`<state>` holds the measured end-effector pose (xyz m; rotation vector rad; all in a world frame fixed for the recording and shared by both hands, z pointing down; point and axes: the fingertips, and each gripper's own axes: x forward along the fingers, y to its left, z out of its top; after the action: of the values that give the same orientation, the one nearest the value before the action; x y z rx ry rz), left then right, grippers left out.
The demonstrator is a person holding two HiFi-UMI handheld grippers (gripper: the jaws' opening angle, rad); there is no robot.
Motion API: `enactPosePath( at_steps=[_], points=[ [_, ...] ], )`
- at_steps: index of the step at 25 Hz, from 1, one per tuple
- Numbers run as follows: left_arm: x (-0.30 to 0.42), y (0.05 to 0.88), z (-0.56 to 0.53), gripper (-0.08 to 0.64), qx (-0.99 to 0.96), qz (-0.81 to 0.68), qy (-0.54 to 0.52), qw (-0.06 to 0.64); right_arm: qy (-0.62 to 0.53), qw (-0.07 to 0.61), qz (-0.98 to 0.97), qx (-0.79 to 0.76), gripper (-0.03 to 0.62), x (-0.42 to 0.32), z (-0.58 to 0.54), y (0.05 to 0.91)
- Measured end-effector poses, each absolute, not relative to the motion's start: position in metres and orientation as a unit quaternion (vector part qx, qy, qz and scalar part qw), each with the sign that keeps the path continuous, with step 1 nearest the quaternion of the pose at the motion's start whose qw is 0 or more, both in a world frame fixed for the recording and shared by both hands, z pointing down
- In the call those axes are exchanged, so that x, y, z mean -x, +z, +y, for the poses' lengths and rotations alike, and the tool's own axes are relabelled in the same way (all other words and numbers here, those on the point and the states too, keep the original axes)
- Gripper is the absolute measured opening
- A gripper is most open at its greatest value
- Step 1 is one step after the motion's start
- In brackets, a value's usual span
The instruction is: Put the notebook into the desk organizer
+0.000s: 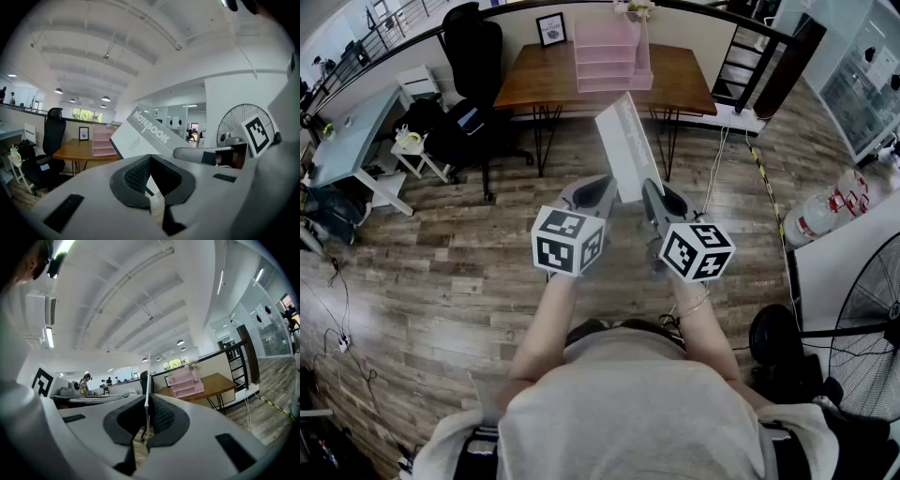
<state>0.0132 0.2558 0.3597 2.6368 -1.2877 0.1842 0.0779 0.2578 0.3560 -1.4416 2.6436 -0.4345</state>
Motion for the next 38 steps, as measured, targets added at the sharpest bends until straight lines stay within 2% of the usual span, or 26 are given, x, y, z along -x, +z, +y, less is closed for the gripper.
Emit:
enactPosePath(
  at_steps=[38],
  points=[
    [-0.037,0.389,0.261,0.012,-0.881,-0.451,0.054,0.135,-0.179,0.072,0.882,0.430,0.020,-0.094,0.264,0.369]
  ],
)
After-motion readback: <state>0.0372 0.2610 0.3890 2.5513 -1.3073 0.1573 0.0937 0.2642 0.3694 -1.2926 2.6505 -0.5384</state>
